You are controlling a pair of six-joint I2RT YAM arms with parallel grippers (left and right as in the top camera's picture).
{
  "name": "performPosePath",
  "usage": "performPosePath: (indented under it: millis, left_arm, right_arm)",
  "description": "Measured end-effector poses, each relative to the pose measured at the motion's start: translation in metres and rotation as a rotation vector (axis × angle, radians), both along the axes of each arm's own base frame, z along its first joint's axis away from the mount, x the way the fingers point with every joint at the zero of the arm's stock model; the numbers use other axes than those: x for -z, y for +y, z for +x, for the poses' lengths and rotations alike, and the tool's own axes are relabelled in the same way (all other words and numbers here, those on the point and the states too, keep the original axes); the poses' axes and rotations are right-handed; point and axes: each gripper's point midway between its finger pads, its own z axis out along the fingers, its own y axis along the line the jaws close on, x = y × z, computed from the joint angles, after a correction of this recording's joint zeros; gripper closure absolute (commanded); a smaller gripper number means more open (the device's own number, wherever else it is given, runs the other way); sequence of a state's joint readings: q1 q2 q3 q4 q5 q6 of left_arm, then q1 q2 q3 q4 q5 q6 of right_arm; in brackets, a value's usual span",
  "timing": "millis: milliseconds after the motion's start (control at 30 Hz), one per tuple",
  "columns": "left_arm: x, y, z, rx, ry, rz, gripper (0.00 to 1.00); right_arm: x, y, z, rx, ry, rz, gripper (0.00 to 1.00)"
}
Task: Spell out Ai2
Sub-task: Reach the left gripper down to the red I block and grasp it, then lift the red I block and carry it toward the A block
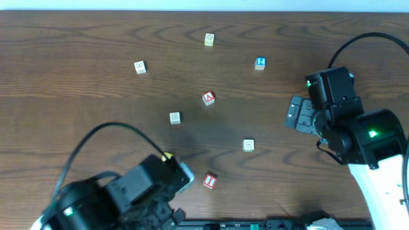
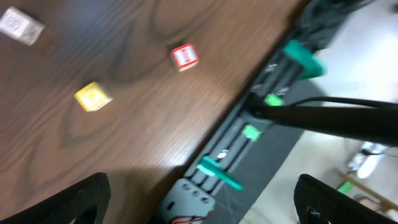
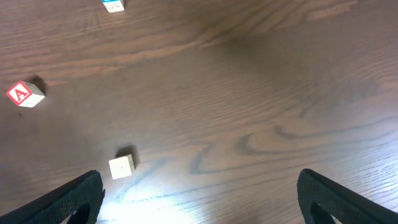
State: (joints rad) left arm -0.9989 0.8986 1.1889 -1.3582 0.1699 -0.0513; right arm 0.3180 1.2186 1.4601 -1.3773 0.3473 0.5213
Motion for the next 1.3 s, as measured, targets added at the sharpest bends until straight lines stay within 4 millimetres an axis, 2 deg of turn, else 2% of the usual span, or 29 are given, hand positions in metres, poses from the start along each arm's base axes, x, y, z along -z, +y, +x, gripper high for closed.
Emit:
performPosePath:
  millis: [233,400,500,633,833,1033,1300]
  left_arm:
    - [0.027,-0.034,0.035,-0.023,-0.006,0.105,0.04]
    - [0.064,-0.063,0.056,-0.02,-0.02,0.1,0.05]
    - [0.101,-0.06,0.055,-0.024,-0.01,0.121,0.05]
    - [0.13,-0.063,0.059,-0.034,-0.024,0.097,0.05]
    - [0.154,-0.06,0.058,-0.038,-0.03,0.099,0.05]
    - [0.189,-0.059,0.055,-0.035,0.007,0.134,0.05]
    - [0.203,-0.067,0.06,-0.098,0.039,0.133,0.05]
  right_arm:
    - [0.0,0.0,0.0,-0.001,0.001,0.002,0.01]
    - [0.001,0.0,-0.002,-0.011,0.012,-0.005,0.01]
    - [0.002,-0.001,-0.004,-0.014,0.02,-0.009,0.01]
    - [0.002,0.0,-0.004,-0.015,0.021,-0.009,0.01]
    - [0.002,0.0,-0.004,-0.016,0.021,-0.006,0.01]
    - [0.002,0.0,-0.003,-0.016,0.017,-0.004,0.01]
    - [0.001,0.001,-0.001,-0.018,0.011,0.001,0.01]
